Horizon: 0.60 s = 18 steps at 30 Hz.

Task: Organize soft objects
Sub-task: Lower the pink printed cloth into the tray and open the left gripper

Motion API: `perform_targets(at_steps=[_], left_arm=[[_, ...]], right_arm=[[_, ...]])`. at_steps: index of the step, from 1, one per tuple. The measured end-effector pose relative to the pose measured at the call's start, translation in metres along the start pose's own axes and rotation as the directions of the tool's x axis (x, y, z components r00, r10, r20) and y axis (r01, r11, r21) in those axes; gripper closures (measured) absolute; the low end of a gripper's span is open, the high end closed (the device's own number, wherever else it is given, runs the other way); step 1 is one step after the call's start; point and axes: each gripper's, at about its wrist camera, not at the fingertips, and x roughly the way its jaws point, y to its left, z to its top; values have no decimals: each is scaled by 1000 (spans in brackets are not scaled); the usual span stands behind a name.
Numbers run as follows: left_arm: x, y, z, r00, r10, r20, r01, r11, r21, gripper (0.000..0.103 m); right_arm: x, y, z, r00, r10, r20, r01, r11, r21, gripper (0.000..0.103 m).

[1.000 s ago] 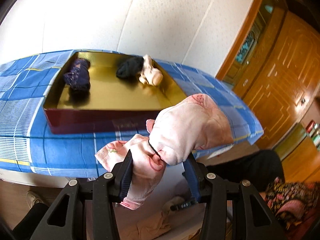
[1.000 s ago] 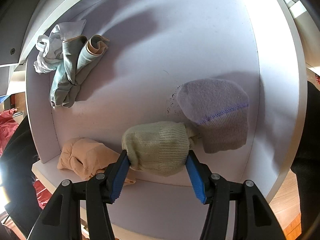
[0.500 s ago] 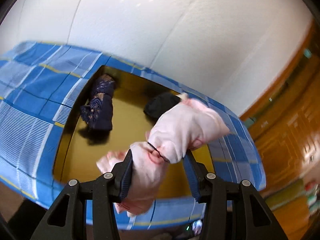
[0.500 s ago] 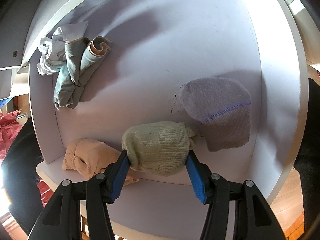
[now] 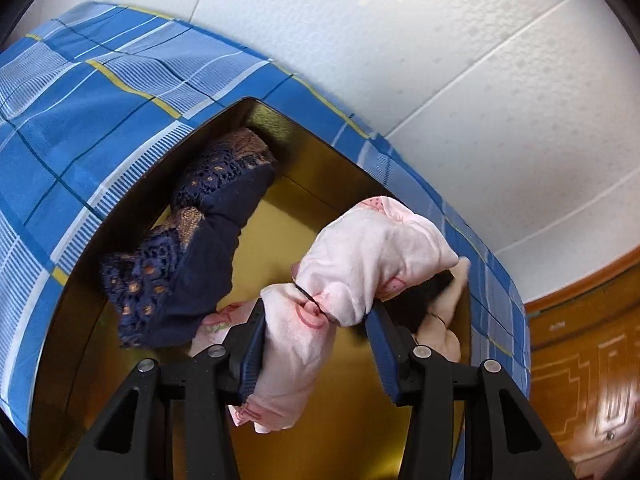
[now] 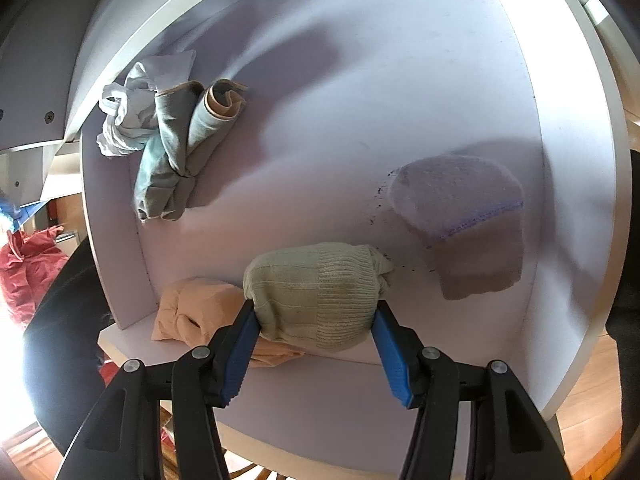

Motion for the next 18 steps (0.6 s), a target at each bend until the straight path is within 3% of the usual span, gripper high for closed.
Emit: perform_targets(at_steps=[11,18], left_arm=[[19,-5,21,991,123,50,-124,992,35,59],[18,-6,16,991,117,61,-122,989,88,54]], right_arm=[[-3,2,2,999,33,-3,-33,999,14,46],[-3,-1,2,999,34,-5,-33,999,16,46]])
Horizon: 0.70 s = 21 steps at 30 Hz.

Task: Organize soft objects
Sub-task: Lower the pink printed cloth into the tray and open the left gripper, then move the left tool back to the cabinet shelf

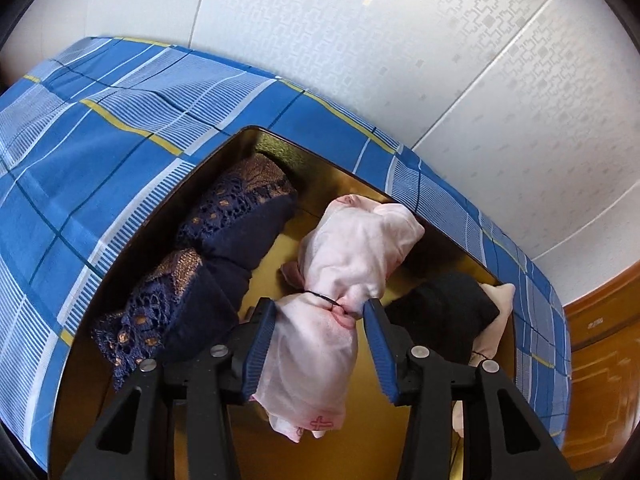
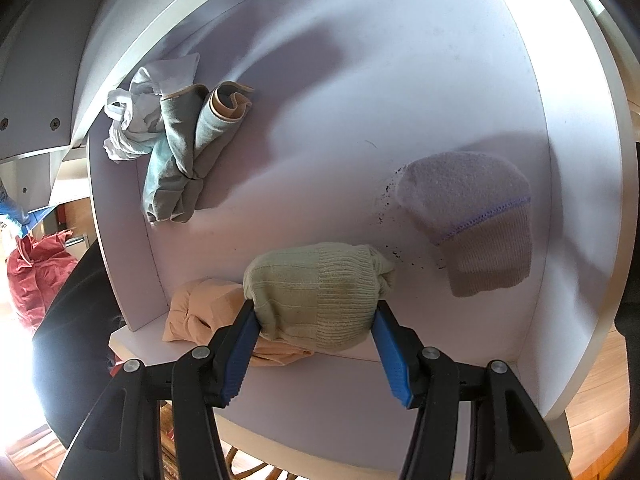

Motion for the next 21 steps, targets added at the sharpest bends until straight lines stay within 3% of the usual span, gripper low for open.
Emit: perform_targets(at_steps=[4,13,21], left_arm=[[-11,-1,-4,999,-32,17,32,999,30,38],[-47,-5,-24,989,-134,55,126,983,134,31],[-82,1,-64,968,-248,45,235,951,201,26]], right_arm=[[1,0,0,1000,0,0,0,1000,4,46],[-2,-1,1,1000,-1,11,1,1000,9,46],[-8,-2,3,1000,-6,28,5,1000,15,46]])
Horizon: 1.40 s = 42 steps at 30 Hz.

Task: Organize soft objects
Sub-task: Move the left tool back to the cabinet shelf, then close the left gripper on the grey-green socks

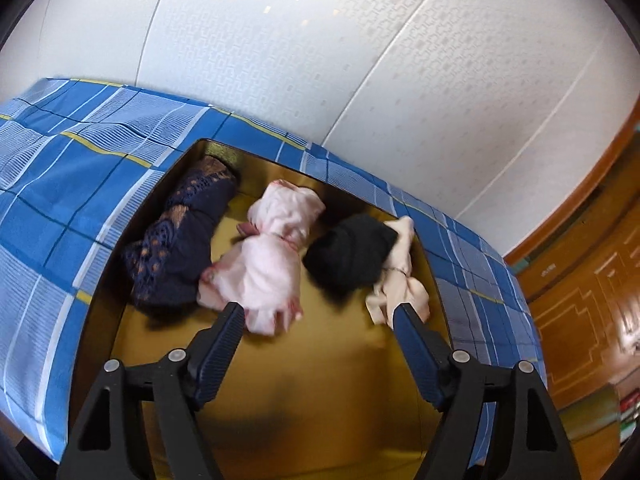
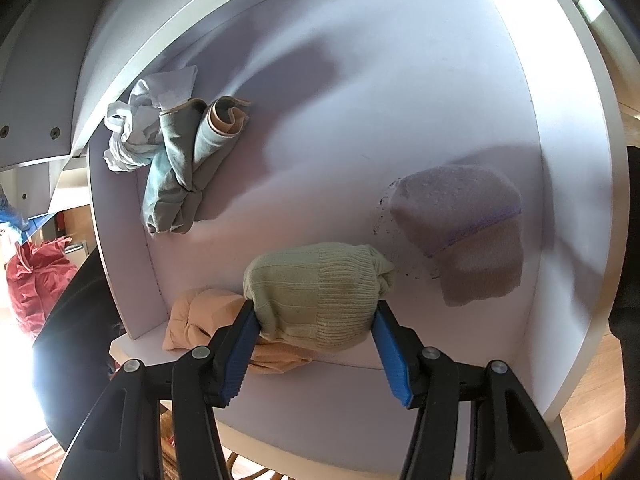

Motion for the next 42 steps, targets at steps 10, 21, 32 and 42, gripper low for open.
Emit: perform_targets(at_steps=[10,21,32,42], left_arm=[[-38,-11,-78,1000,-12,2,11,966,260,16],[-59,-16,-183,999,25,41,-42,879,476,12],[62,5,-264,918,242,-316,-3,798,602,18],[150,13,-295,851,371,-371,-5,713,701,28]], right_arm=[[-2,-4,0,1000,-11,7,11,1000,17,46],[-2,-5,0,1000,-11,8,11,999,33,46],[0,-15,-2,999,-33,4,33,997,71,46],[4,-17,-3,999,-36,-5,36,995,88,46]])
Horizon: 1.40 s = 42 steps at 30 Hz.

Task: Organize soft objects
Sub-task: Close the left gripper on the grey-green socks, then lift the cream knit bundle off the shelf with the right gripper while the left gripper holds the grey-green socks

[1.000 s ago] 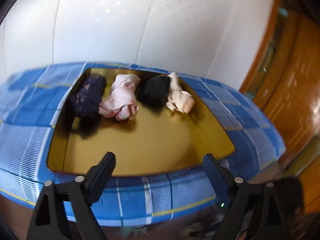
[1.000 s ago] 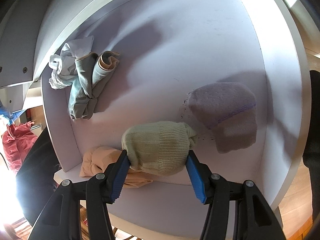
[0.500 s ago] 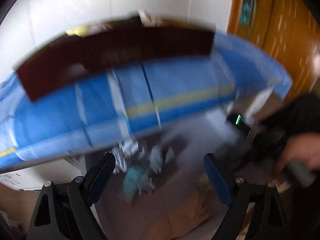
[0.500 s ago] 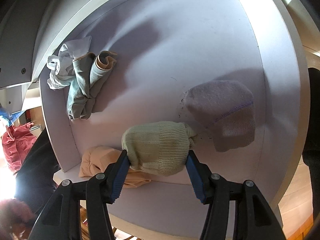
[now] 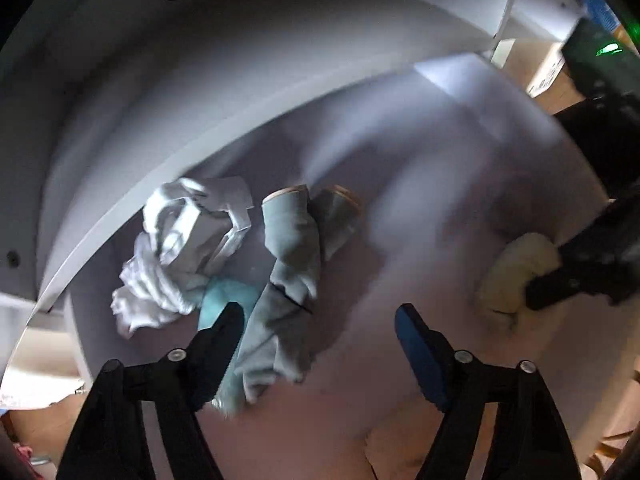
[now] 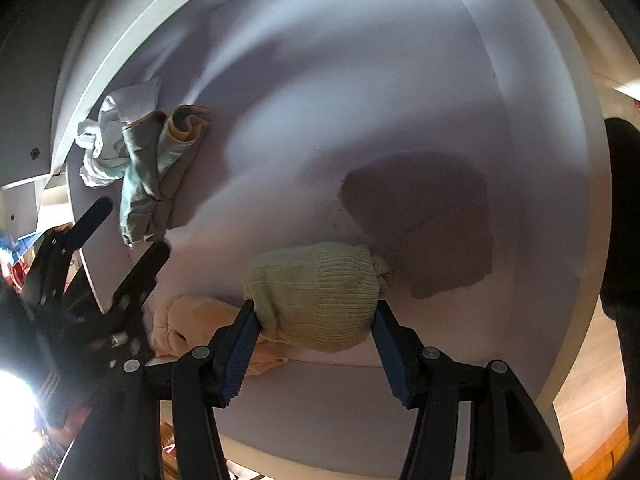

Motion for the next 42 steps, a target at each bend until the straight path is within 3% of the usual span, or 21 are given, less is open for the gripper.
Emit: perform_targets(at_steps=[5,9,12,16,22,26,32,38,42], left_arm=[[23,-1,14,1000,11,-26,-10,1000,14,30],[36,-2,23,999,3,-42,-3,1000,3,37],[45,-7,25,997,-23,-79,23,1000,6,48],[42,-7,20,995,-77,-67,75,996,-43,70],[33,-10,-6,983,-147,-106,138,987,-84,71],[17,-8,-14,983,-154,-98,144,984,-106,71],[11,5,-28,979,-141,-151,115,979,-167,71],[2,18,-31,980,-155,-126,122,964,-238,71],[-5,32,-43,980,-181,-88,143,934,-329,71]], right_arm=[[4,-2,0,1000,2,-9,-1,1000,11,46],[5,-1,0,1000,1,-12,-1,1000,9,46],[7,0,0,1000,-1,-15,1,1000,13,46],[8,0,0,1000,-4,-11,4,1000,17,46],[5,-1,1,1000,-9,-4,9,1000,9,46],[5,0,0,1000,-15,0,15,1000,0,46],[5,3,-2,1000,-21,7,21,1000,-7,46],[5,5,-2,1000,-27,6,27,1000,1,46],[0,5,-3,999,-24,22,24,1000,2,46]])
